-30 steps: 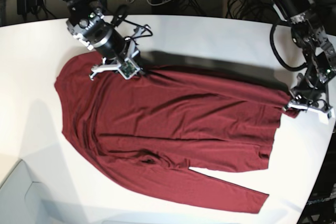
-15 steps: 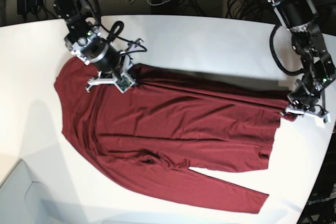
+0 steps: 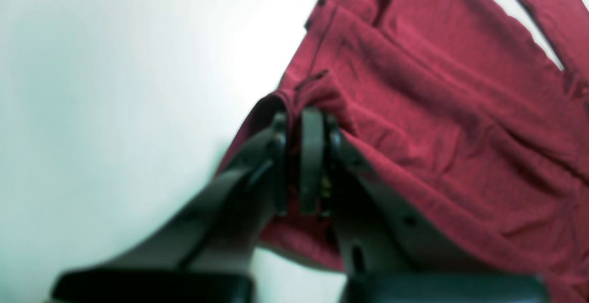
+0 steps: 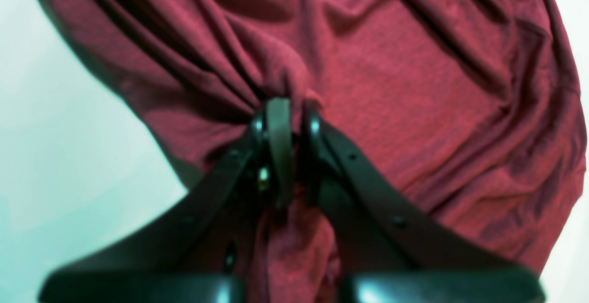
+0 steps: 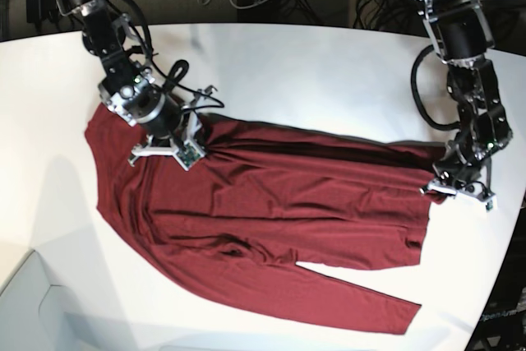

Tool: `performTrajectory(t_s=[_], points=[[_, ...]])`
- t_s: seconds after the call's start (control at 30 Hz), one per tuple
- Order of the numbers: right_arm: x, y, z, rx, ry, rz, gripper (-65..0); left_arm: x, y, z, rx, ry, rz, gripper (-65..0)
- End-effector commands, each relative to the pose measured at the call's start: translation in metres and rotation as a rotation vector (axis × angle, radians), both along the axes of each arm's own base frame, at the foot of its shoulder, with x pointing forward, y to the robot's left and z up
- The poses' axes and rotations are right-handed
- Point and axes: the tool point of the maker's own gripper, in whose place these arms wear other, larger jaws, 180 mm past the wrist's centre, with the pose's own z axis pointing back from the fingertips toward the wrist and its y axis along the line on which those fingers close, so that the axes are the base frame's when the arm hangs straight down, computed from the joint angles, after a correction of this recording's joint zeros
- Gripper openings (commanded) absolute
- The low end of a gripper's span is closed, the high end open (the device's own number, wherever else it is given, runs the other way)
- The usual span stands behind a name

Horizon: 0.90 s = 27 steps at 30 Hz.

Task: Layout the t-shirt on the table in an organized manner, then fold the t-shirt properly
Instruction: 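Swing the right gripper outward along the shirt, dragging the folded edge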

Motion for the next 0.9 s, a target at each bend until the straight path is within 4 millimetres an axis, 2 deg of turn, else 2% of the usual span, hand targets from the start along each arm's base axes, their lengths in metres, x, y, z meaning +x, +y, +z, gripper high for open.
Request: performTrajectory(t_s=[0.0,0.23,0.57,0.73,0.8,0.87], points=[[0.011,0.000,0.014,0.016,-0.050,0.002,-65.0,0.013,0.012,0.019,0.024,-0.058,0.021,-64.6],[0.017,-0.002,0.012,0.010,-0.045,-0.004,-65.0,0.016,0.020,0.009,0.008,-0.022,0.036,-64.6],[0.029,0.002,0.023,0.023,-0.075,-0.005,-65.0,0.029,0.021,0.005,-0.028,-0.005,0.051,-64.1],[0.032,-0.003,0.014,0.010,-0.053,-0.017,-65.0,0.028,0.021,0.000,-0.036,0.009,0.052,-64.0],[0.032,-0.004,0.013,0.009,-0.052,-0.018,-65.0,0.027,0.020,-0.001,-0.038,0.014,0.051,-62.5],[0.032,-0.004,0.014,0.009,-0.052,-0.018,-63.5,0.027,0.020,-0.001,-0.038,0.014,0.051,-56.8]])
